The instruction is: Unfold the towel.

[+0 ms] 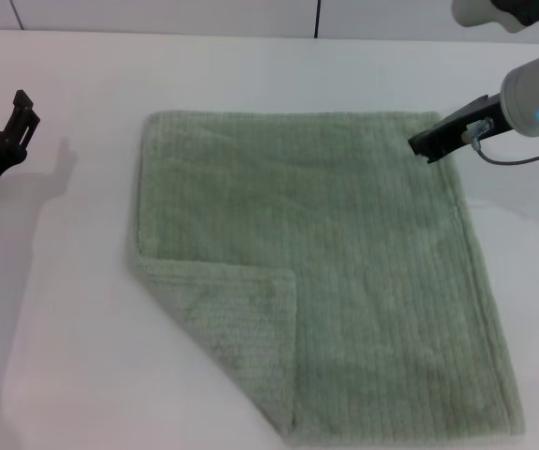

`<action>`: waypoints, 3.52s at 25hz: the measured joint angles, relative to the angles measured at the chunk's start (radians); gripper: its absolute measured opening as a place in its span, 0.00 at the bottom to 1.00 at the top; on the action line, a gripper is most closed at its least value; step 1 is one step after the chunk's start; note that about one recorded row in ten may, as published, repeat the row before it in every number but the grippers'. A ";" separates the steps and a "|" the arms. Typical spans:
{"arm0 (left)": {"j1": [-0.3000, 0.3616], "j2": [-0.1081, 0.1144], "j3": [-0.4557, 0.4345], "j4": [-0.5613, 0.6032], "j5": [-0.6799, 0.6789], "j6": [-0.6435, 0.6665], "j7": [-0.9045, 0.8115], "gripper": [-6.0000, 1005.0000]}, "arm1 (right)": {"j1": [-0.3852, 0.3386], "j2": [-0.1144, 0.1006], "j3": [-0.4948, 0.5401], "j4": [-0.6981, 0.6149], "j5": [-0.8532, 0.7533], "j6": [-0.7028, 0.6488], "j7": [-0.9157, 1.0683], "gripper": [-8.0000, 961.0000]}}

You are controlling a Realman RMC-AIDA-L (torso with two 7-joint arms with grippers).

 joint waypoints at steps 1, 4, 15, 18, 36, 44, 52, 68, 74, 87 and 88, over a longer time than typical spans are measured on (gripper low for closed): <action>0.000 0.000 0.000 -0.001 0.000 0.001 0.000 0.84 | 0.034 -0.010 0.004 0.056 -0.002 -0.001 -0.005 0.01; 0.002 -0.001 0.000 -0.002 0.000 0.005 0.000 0.84 | 0.061 -0.018 0.008 0.106 -0.003 0.001 -0.015 0.01; 0.001 -0.001 0.000 -0.004 0.000 0.012 -0.026 0.84 | 0.177 -0.041 0.081 0.351 -0.003 0.052 -0.119 0.01; 0.000 -0.001 0.000 -0.004 0.000 0.013 -0.026 0.84 | 0.196 -0.048 0.083 0.398 -0.003 0.068 -0.130 0.01; -0.008 -0.002 0.000 -0.004 0.000 0.013 -0.027 0.84 | 0.234 -0.059 0.086 0.492 -0.003 0.101 -0.166 0.01; -0.008 -0.002 0.000 -0.004 0.000 0.013 -0.037 0.84 | 0.237 -0.060 0.086 0.504 -0.003 0.102 -0.175 0.01; -0.009 -0.002 0.000 -0.004 0.000 0.013 -0.038 0.84 | 0.249 -0.064 0.086 0.531 -0.003 0.110 -0.177 0.01; -0.014 0.000 0.009 0.003 0.000 0.019 -0.097 0.84 | 0.259 -0.068 0.086 0.551 -0.003 0.112 -0.183 0.01; -0.014 0.004 0.010 0.018 0.063 0.029 -0.161 0.84 | 0.261 -0.068 0.086 0.555 -0.003 0.114 -0.186 0.01; -0.025 0.009 0.060 0.272 0.454 0.145 -0.647 0.84 | 0.262 -0.069 0.086 0.557 -0.003 0.118 -0.188 0.01; -0.028 0.009 0.087 0.303 0.472 0.160 -0.689 0.84 | 0.263 -0.069 0.086 0.558 -0.003 0.118 -0.188 0.01</action>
